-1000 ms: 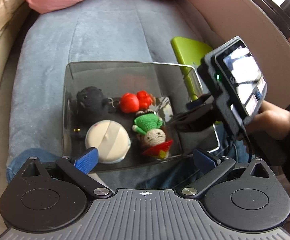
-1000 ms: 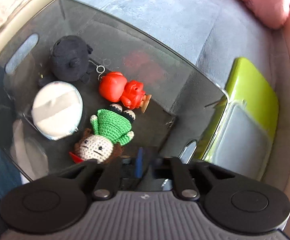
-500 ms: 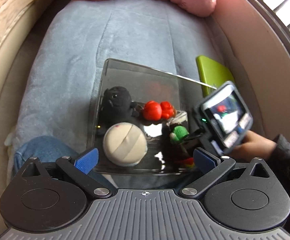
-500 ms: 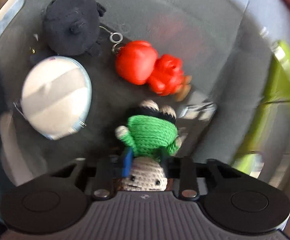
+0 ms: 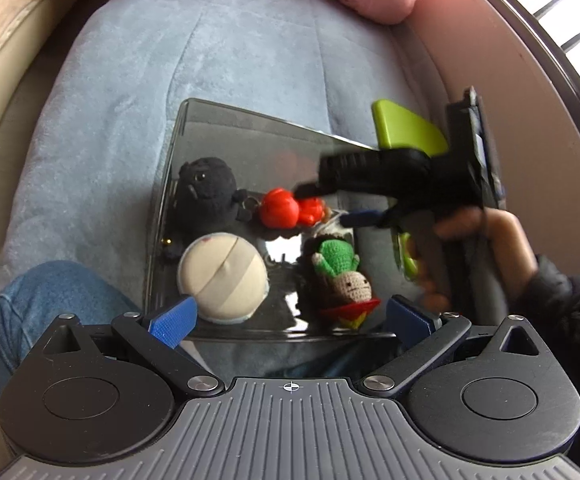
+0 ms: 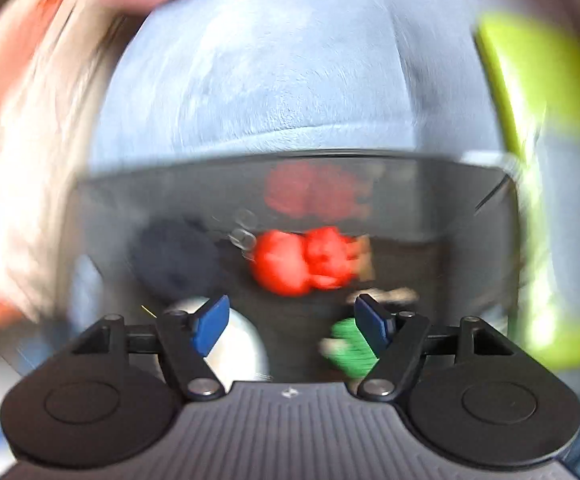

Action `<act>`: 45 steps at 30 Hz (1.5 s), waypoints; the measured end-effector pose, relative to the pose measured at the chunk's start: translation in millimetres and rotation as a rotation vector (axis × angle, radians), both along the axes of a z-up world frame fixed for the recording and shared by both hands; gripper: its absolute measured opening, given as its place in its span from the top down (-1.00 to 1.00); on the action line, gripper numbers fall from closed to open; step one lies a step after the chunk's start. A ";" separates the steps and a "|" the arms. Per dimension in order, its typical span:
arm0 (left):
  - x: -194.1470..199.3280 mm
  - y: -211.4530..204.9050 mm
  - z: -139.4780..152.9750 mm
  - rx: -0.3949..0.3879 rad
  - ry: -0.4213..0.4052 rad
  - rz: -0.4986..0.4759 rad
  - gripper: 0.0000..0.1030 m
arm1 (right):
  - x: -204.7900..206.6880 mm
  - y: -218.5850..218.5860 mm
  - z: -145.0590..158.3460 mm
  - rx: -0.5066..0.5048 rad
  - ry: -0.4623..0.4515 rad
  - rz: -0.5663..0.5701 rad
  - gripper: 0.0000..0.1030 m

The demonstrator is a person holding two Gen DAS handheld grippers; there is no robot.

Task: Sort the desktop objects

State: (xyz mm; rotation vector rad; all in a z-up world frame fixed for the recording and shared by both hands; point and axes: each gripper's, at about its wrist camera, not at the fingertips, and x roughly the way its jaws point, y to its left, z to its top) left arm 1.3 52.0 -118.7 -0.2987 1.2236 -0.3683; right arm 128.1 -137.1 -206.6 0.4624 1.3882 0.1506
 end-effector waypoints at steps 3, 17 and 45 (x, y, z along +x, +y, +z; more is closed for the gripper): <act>-1.2 2.6 -0.8 0.008 -0.007 -0.006 -1.00 | -0.5 -17.0 -34.5 0.215 0.176 -0.318 -0.38; 6.3 -2.9 -18.8 0.034 0.051 -0.004 -1.00 | -9.9 -28.7 -48.5 0.180 0.134 -0.463 0.97; -6.0 -11.1 -25.0 0.161 -0.008 -0.139 -1.00 | -5.1 119.0 8.6 -0.203 -0.249 0.411 0.05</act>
